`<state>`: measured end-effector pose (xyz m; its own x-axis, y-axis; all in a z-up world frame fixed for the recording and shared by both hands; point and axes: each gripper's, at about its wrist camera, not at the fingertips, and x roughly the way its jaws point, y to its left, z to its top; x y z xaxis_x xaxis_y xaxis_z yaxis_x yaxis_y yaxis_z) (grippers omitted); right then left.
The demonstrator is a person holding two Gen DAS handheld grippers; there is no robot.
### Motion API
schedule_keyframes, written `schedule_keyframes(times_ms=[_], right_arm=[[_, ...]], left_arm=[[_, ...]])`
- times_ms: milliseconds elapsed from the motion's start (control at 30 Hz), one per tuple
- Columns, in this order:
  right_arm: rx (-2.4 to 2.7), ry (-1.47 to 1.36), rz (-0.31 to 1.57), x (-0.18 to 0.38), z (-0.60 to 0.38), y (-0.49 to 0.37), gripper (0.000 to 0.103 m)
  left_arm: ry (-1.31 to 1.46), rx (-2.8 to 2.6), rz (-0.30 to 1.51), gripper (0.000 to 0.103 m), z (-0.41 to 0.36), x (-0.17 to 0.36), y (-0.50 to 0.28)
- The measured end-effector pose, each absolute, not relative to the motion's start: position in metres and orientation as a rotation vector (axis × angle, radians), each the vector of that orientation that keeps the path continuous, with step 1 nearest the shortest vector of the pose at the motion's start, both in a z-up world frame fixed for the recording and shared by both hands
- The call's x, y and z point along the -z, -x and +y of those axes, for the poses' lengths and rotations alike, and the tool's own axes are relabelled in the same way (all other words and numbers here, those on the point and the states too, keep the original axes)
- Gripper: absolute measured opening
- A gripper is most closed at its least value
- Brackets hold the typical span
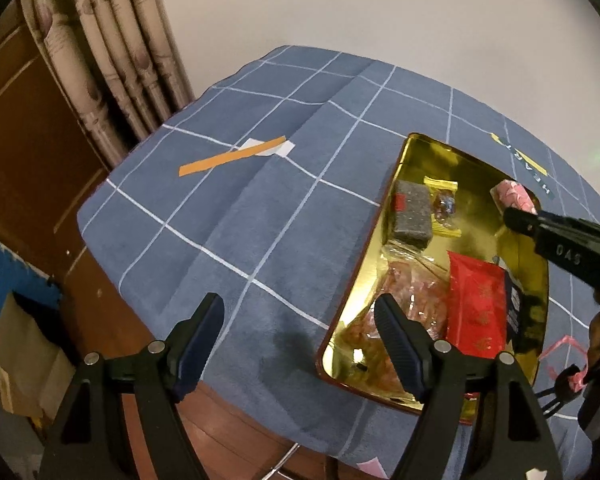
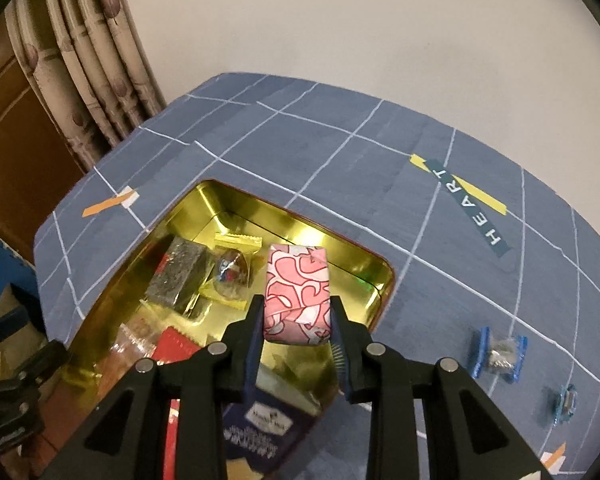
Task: Organize snacks
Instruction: 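Carry the pink candy into the gold tin and open the right tool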
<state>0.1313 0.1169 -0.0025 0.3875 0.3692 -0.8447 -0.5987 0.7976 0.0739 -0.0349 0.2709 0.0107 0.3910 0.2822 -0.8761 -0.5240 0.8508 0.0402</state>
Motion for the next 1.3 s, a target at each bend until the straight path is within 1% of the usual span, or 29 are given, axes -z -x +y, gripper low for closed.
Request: schedule_keyframes(times_ms=[367, 733, 967, 1300], right_arm=[[-0.618, 0.338, 1.04, 0.024, 0.132, -0.136, 0.031], [-0.616, 0.358, 1.055, 0.028, 0.135, -0.137, 0.031], [-0.614, 0.342, 1.041, 0.024, 0.133, -0.136, 0.031], [-0.628, 0.267, 0.984, -0.005, 0.112, -0.122, 0.032]], left_arm=[[0.282, -0.521, 1.078, 0.075, 0.274, -0.005, 0.034], [0.28, -0.526, 1.078, 0.075, 0.274, -0.004, 0.035], [0.27, -0.522, 1.082, 0.075, 0.273, -0.003, 0.034], [0.252, -0.514, 1.081, 0.075, 0.269, -0.003, 0.034]])
